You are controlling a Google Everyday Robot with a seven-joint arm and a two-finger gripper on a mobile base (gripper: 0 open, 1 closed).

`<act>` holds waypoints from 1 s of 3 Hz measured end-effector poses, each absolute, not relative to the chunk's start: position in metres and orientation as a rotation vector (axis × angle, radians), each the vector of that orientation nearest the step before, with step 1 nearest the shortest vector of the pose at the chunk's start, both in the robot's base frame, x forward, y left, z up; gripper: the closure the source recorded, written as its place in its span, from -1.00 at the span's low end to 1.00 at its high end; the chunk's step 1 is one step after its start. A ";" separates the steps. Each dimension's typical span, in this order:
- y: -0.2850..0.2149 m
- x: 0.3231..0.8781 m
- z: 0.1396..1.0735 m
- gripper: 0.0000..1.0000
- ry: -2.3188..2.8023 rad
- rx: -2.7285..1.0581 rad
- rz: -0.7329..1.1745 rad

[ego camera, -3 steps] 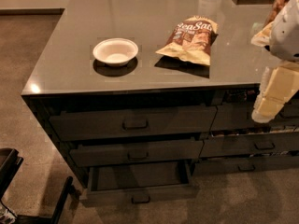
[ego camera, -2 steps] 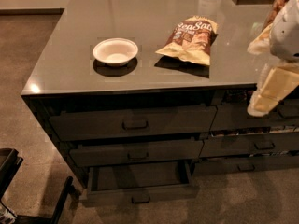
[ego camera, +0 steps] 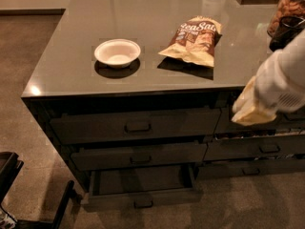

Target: Close bottom drawer

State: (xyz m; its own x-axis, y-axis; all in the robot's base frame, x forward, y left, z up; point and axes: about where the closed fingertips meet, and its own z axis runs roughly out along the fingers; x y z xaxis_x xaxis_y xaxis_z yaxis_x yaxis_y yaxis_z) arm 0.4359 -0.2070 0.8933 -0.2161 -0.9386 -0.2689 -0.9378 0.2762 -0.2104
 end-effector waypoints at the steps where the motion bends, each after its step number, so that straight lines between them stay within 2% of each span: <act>1: -0.195 0.434 0.807 0.77 2.228 -1.690 0.090; 2: -0.182 0.445 0.711 1.00 2.239 -1.647 0.187; 3: -0.182 0.445 0.711 1.00 2.240 -1.649 0.188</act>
Offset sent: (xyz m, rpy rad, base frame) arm 0.0139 0.0352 -0.2888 0.1813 0.1482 -0.0328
